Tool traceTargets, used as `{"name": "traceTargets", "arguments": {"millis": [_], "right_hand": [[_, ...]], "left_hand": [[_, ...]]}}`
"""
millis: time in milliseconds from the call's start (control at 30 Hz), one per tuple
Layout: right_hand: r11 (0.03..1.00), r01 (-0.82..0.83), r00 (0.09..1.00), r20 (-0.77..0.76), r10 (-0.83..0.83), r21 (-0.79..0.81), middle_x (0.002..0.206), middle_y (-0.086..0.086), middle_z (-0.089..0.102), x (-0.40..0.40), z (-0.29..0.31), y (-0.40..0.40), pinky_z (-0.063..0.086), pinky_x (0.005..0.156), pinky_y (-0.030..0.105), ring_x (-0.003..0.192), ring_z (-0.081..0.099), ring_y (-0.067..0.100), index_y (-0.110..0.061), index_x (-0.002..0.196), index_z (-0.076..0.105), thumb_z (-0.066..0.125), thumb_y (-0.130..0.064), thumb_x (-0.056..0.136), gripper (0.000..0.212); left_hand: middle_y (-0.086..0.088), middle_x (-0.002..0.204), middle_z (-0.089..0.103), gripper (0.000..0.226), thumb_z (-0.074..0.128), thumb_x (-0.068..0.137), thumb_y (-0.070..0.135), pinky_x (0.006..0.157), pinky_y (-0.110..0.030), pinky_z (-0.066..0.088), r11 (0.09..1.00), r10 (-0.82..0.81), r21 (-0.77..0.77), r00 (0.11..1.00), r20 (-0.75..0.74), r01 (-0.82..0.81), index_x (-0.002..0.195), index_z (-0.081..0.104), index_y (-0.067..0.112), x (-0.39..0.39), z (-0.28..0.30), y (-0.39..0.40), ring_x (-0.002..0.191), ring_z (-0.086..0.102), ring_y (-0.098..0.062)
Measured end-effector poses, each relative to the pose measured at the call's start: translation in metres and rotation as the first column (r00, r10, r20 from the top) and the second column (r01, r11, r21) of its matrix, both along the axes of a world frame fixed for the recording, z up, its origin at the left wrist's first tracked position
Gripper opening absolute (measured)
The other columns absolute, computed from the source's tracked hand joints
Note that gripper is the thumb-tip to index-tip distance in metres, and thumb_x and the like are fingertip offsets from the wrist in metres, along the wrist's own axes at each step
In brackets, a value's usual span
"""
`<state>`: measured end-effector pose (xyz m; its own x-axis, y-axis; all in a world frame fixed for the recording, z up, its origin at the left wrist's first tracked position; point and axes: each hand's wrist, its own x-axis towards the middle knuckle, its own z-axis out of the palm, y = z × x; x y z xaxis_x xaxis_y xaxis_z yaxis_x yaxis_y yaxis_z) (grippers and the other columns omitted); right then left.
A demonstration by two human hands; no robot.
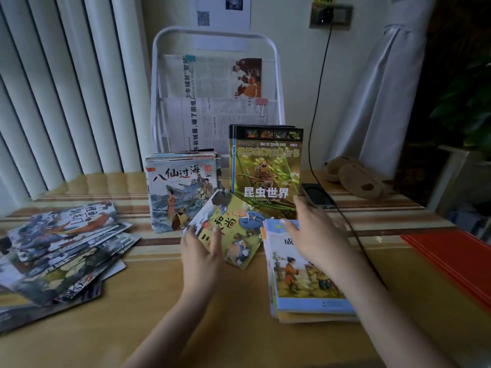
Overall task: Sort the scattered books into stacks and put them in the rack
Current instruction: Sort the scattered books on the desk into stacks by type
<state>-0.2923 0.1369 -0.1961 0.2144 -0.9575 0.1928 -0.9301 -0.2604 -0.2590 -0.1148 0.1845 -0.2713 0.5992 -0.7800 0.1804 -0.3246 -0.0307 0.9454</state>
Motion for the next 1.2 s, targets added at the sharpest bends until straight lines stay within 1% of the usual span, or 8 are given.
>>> {"name": "traceTargets", "arguments": {"millis": [133,300,400,533,633,767,867,1200], "right_hand": [[0.992,-0.107,0.988,-0.108,0.114,0.07,0.131,0.009,0.051,0.061,-0.002,-0.062,0.039,0.098,0.052,0.115,0.051,0.032,-0.015,0.145,0.026,0.035,-0.042,0.099,0.054],[0.982,-0.061,0.99,-0.111,0.082,0.178,0.084,0.004,0.051,0.088,-0.04,-0.105,0.042,0.067,0.037,0.073,0.051,0.026,-0.01,0.123,0.044,0.039,-0.046,0.097,0.045],[0.979,-0.058,0.992,-0.099,0.079,0.194,0.086,0.003,0.05,0.089,-0.054,-0.112,0.043,0.067,0.036,0.081,0.054,0.026,-0.012,0.103,0.047,0.048,-0.049,0.093,0.038],[0.985,-0.169,0.947,0.28,0.156,0.021,0.077,0.001,0.051,0.106,-0.035,-0.112,0.031,0.05,0.029,0.066,0.05,0.018,-0.013,0.09,0.046,0.061,-0.038,0.089,0.029],[0.964,-0.186,0.918,0.316,0.24,-0.192,0.07,-0.003,0.051,0.136,-0.018,-0.107,0.029,0.044,0.027,0.055,0.047,0.01,-0.013,0.089,0.048,0.06,-0.04,0.09,0.029],[0.968,-0.136,0.959,0.218,0.182,-0.21,0.098,0.006,0.062,0.179,-0.046,-0.107,0.039,0.054,0.027,0.082,0.062,0.022,-0.011,0.108,0.052,0.058,-0.041,0.09,0.036],[0.984,-0.047,0.979,0.187,0.079,-0.174,0.118,0.012,0.055,0.194,-0.068,-0.111,0.042,0.061,0.031,0.098,0.059,0.027,-0.008,0.124,0.041,0.054,-0.041,0.092,0.049],[0.913,-0.063,0.986,0.115,0.119,-0.403,0.096,0.012,0.059,0.2,-0.069,-0.102,0.023,0.041,0.019,0.074,0.062,0.025,-0.005,0.109,0.048,0.067,-0.034,0.084,0.043]], "left_hand": [[-0.02,0.14,0.039,0.068,0.055,0.091,0.042,0.104,-0.05,0.039,0.98,0.08,0.188,0.992,-0.097,-0.061,0.139,0.03,0.001,0.035,-0.01,-0.034,0.128,0.041,-0.034],[-0.013,0.11,0.064,0.046,0.07,0.077,0.027,0.077,-0.046,0.058,0.988,0.108,0.144,0.931,-0.35,-0.06,0.115,0.049,0.011,0.055,-0.018,-0.054,0.091,0.065,-0.027],[-0.008,0.111,0.064,0.041,0.067,0.083,0.007,0.076,-0.045,0.059,0.998,0.059,0.022,0.919,-0.39,-0.054,0.118,0.049,0.014,0.053,-0.018,-0.046,0.096,0.066,-0.025],[0.004,0.113,0.057,0.061,0.055,0.09,0.002,0.072,-0.024,0.052,0.944,0.146,-0.298,0.989,0.001,-0.139,0.144,0.033,0.02,0.066,0.026,-0.039,0.097,0.059,-0.015],[-0.007,0.13,0.052,0.074,0.046,0.091,-0.005,0.08,-0.033,0.051,0.889,0.274,-0.428,0.936,0.22,-0.159,0.151,0.011,0.02,0.101,0.053,-0.06,0.107,0.056,-0.027],[-0.02,0.156,0.004,0.09,0.048,0.087,-0.004,0.117,-0.045,0.017,0.969,0.246,-0.152,0.834,0.494,-0.196,0.147,-0.018,0.008,0.135,0.024,-0.089,0.144,0.007,-0.033],[-0.023,0.153,-0.021,0.102,0.056,0.092,0.022,0.117,-0.047,-0.006,0.988,0.076,0.082,0.874,0.479,-0.131,0.139,-0.033,0.007,0.139,-0.013,-0.088,0.143,-0.016,-0.038],[-0.018,0.155,-0.021,0.091,0.052,0.094,0.021,0.12,-0.044,0.002,0.987,0.115,0.038,0.862,0.494,-0.153,0.144,-0.022,0.004,0.131,-0.008,-0.076,0.144,-0.018,-0.031]]}}
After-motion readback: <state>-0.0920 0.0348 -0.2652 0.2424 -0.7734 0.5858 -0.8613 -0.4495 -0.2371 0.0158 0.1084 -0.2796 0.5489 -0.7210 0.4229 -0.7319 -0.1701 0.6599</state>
